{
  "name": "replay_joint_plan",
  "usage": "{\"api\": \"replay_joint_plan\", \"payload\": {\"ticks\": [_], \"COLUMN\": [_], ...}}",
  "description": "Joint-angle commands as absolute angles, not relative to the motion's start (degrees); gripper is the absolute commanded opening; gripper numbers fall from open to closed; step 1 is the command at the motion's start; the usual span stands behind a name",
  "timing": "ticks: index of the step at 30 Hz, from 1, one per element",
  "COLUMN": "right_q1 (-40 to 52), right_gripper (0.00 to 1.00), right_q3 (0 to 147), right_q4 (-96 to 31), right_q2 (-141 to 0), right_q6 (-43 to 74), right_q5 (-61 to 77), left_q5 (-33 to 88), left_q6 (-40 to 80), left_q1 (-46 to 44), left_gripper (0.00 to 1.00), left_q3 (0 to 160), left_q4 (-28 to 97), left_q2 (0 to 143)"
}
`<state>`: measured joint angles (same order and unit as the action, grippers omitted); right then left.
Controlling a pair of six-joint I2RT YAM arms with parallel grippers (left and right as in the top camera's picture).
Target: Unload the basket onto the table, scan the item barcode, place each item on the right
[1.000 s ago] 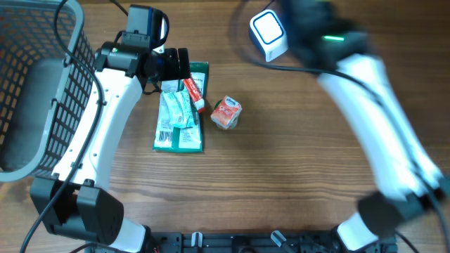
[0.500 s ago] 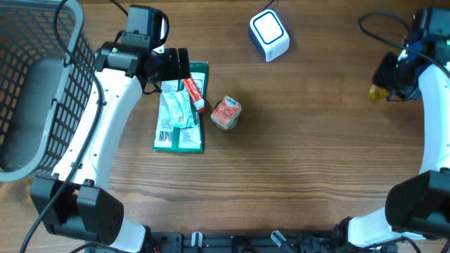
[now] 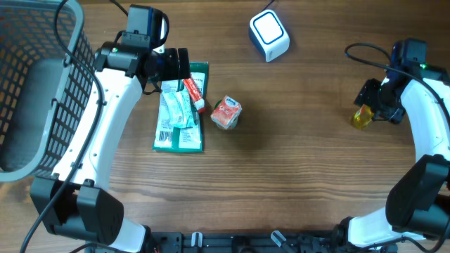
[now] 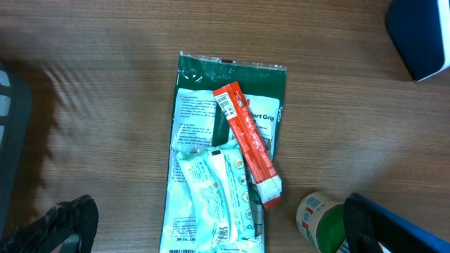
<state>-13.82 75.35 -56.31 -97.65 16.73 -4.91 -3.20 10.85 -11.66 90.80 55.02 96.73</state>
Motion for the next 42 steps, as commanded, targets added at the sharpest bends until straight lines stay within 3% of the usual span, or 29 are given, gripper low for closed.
{"api": "replay_joint_plan", "payload": {"ticks": [1, 5, 11, 16, 19, 22, 29, 35, 39, 42], "right_q1": [-14.0, -14.0, -13.2, -10.7, -8.4, -4.3, 11.7, 28.6, 32.3, 33.3], "right_gripper": [0.86, 0.91, 0.93, 0.91, 1.0, 1.0, 1.0, 1.0, 0.99, 0.92], "right_q3": [75.3, 77.6, 95.6, 99.5, 99.0, 96.2, 88.8, 78.0, 74.9, 74.5], "right_q4": [-56.3, -57.1, -68.3, -71.5, -74.0, -72.9, -66.5, -49.6, -44.3, -44.3], "right_q2": [-97.4, -96.7, -91.7, -86.4, -86.3, -86.5, -86.7, -87.0, -88.3, -89.9], "right_q6": [16.7, 17.1, 15.8, 13.1, 13.7, 17.0, 28.4, 42.2, 46.3, 46.7], "right_q5": [-4.6, -4.6, -2.5, 17.8, 28.6, 36.6, 27.7, 18.7, 15.8, 12.6], "left_q5": [-3.9, -3.9, -3.9, -3.9, -3.9, -3.9, -3.9, -3.9, -3.9, -3.9], "left_q6": [11.4, 11.4, 11.4, 11.4, 11.4, 11.4, 11.4, 11.4, 11.4, 11.4], "left_q1": [-11.4, -11.4, -11.4, -11.4, -11.4, -11.4, -11.4, -11.4, -11.4, -11.4], "left_gripper": [1.0, 1.0, 1.0, 1.0, 1.0, 1.0, 1.0, 1.0, 1.0, 1.0], "left_q3": [91.0, 91.0, 91.0, 91.0, 91.0, 91.0, 91.0, 91.0, 91.0, 91.0], "left_q4": [54.9, 54.9, 54.9, 54.9, 54.9, 54.9, 54.9, 54.9, 54.9, 54.9], "left_q2": [97.3, 97.3, 97.3, 97.3, 97.3, 97.3, 97.3, 97.3, 97.3, 97.3]}}
